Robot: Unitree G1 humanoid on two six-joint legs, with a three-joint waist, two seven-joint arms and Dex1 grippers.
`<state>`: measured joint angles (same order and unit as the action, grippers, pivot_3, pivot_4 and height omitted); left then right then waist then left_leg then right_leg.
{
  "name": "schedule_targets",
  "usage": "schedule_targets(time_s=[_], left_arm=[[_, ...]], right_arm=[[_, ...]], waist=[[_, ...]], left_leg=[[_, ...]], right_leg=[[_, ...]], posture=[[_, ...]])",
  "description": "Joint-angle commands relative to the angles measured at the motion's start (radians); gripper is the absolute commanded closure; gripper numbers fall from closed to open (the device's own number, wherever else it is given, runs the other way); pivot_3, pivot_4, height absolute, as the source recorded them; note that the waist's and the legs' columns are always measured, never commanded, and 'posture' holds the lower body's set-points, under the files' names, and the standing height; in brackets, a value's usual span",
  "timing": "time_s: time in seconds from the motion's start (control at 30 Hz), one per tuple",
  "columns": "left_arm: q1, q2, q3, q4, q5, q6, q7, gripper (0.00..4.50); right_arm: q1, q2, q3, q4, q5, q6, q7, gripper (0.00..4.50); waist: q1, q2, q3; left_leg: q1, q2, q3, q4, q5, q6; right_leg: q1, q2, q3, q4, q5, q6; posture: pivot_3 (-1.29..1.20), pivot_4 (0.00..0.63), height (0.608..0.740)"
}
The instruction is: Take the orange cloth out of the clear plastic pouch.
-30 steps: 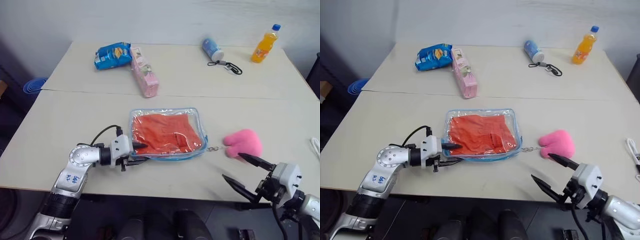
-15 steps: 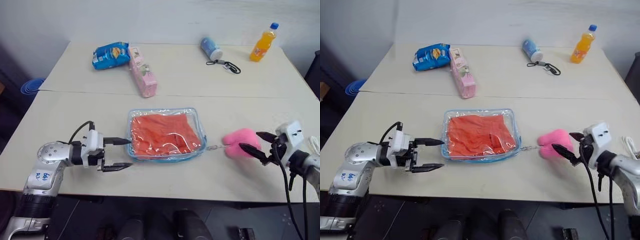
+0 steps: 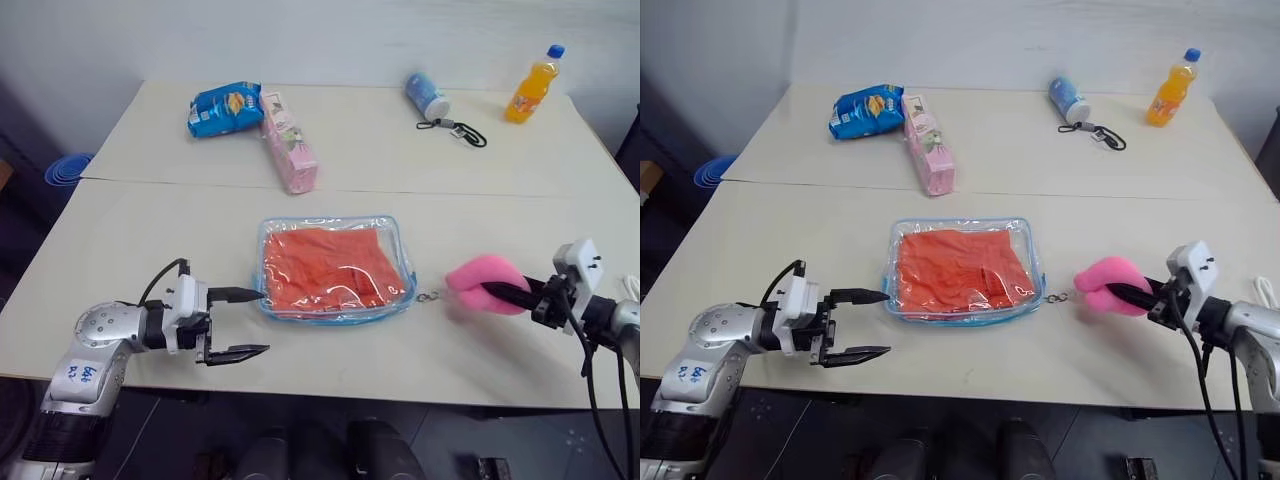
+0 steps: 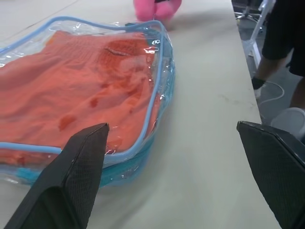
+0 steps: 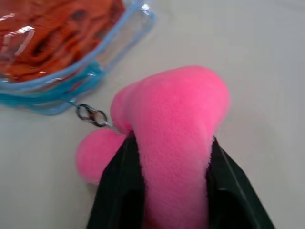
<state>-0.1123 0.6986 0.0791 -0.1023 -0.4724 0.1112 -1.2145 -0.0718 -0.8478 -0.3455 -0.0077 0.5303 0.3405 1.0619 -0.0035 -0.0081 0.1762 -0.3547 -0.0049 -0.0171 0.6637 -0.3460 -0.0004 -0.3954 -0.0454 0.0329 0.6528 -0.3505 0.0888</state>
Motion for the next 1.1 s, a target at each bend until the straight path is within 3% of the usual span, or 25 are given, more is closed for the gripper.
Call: schedule_targets(time_s=[0.03,0.2,0.43,0.57,0.77,0.93,1.1], left_arm=[[0.010,-0.006,0.026,-0.038,-0.044,0.025,0.011,0.00],[0.010,-0.013,0.016,-0.059,-0.083,0.071,-0.003,0.00],[-0.055,-0.056,-0.021,-0.094,-0.133,0.117,-0.024,0.00],[-0.080,-0.089,-0.033,-0.081,-0.122,0.088,-0.028,0.00],[-0.084,-0.111,-0.051,-0.087,-0.113,0.061,-0.032,0.00],[-0.068,-0.104,-0.052,-0.083,-0.105,0.048,-0.035,0.00],[-0.058,-0.092,-0.042,-0.072,-0.101,0.044,-0.034,0.00]], right_arm=[[0.047,0.029,-0.050,-0.173,-0.007,-0.170,0.031,4.29],[0.131,0.079,0.040,-0.307,-0.077,-0.374,0.084,4.29],[0.124,0.168,0.276,-0.225,-0.327,-0.711,0.080,4.29],[0.080,0.187,0.382,-0.158,-0.397,-0.707,0.050,4.29],[0.024,0.210,0.422,-0.158,-0.322,-0.662,0.045,2.39],[0.050,0.104,0.338,-0.320,-0.102,-0.474,0.103,0.81],[0.104,-0.058,0.143,-0.449,0.157,-0.226,0.122,0.81]], waist=[[0.000,0.000,0.000],[-0.002,0.000,0.000],[-0.001,0.000,0.000],[-0.002,0.000,0.000],[-0.007,0.000,0.000],[-0.002,0.000,0.000],[0.001,0.000,0.001]], left_leg=[[0.000,0.000,0.000,0.000,0.000,0.000],[0.001,0.001,0.000,0.000,0.000,-0.001],[0.001,0.000,0.000,0.001,0.000,-0.001],[0.002,0.000,0.000,0.001,0.002,-0.004],[0.002,0.000,0.000,0.001,0.004,-0.008],[0.002,0.000,-0.001,0.001,0.004,-0.007],[0.001,0.000,-0.001,0.001,0.003,-0.007]], right_leg=[[0.000,0.000,0.000,0.000,0.000,0.000],[0.000,0.001,0.000,0.000,0.000,0.000],[0.001,0.001,0.000,0.000,0.000,0.000],[0.001,0.001,0.000,0.000,0.000,0.000],[0.001,0.001,0.000,0.001,0.000,0.000],[0.001,0.001,0.000,0.001,0.000,0.000],[0.002,0.000,0.000,-0.001,0.000,0.000]], posture=[[0.00,0.150,0.740],[0.00,0.150,0.740],[0.00,0.150,0.740],[0.00,0.150,0.740],[0.00,0.150,0.740],[0.00,0.150,0.740],[0.00,0.150,0.740]])
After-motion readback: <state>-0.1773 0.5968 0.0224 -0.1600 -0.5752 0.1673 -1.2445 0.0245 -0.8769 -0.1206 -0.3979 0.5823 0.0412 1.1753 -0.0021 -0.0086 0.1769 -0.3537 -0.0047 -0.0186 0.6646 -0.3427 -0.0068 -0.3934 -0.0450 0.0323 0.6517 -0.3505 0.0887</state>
